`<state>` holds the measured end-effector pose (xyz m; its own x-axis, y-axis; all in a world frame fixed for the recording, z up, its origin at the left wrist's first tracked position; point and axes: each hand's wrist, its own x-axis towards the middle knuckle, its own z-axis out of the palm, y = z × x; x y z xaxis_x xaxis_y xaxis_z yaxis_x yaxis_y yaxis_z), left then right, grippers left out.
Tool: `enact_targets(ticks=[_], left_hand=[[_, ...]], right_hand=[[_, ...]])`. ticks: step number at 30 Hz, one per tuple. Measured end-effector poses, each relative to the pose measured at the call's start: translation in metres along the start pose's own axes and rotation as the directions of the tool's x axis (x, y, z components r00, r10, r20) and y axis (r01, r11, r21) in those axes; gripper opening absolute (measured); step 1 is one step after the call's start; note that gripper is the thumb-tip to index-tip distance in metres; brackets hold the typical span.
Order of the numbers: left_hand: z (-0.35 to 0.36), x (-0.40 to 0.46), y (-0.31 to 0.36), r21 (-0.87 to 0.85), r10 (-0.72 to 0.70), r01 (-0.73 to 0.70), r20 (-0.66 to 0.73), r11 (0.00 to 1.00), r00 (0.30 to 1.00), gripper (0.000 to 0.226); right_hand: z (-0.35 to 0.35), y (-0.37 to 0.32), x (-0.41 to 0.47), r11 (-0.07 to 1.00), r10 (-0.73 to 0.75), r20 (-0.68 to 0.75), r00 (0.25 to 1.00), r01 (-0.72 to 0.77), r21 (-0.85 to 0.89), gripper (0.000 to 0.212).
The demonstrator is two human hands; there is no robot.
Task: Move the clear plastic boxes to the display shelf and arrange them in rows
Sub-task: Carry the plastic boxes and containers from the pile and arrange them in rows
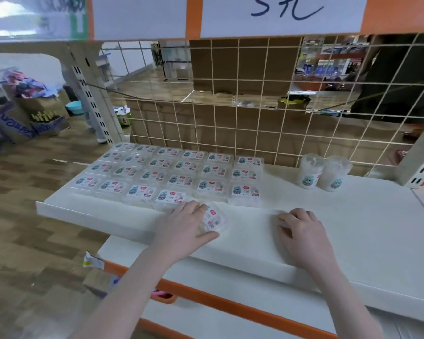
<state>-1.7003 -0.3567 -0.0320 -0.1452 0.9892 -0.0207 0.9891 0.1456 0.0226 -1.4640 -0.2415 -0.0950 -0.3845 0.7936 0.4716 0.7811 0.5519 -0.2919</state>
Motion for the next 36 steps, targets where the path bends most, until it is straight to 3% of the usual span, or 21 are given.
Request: enact_targets(ticks=[4, 10, 14, 29, 33, 36], left_hand=[[0.006, 0.002, 0.011, 0.026, -0.141, 0.145, -0.121, 0.989, 0.983, 0.077], [0.014, 0.005, 0.017, -0.126, -0.114, 0.093, -0.169, 0.988, 0.979, 0.062], [0.017, 0.008, 0.019, -0.131, -0.184, 0.159, -0.208, 0.979, 0.961, 0.058], [0.019, 0.025, 0.035, -0.14, -0.342, 0.318, -0.206, 0.938, 0.917, 0.058], [0.017, 0.025, 0.038, -0.166, -0.359, 0.33, -0.197, 0.929, 0.912, 0.058], [0.014, 0.024, 0.039, -0.193, -0.356, 0.324, -0.167, 0.926, 0.919, 0.058]], right_hand=[[-0.001, -0.001, 0.0, 1.0, -0.004, 0.002, 1.0, 0.005, -0.027, 0.022], [-0.001, -0.002, -0.001, 0.999, 0.012, 0.019, 1.0, -0.011, -0.037, 0.02], [-0.001, -0.002, -0.001, 0.999, 0.029, 0.028, 0.999, -0.027, -0.043, 0.018], [0.001, -0.002, -0.002, 0.997, -0.028, -0.033, 0.999, 0.026, -0.068, 0.011], [0.002, -0.002, -0.003, 0.996, -0.046, -0.038, 0.998, 0.042, -0.084, 0.023], [0.001, -0.003, -0.005, 0.995, -0.037, -0.048, 0.998, 0.032, -0.094, 0.02]])
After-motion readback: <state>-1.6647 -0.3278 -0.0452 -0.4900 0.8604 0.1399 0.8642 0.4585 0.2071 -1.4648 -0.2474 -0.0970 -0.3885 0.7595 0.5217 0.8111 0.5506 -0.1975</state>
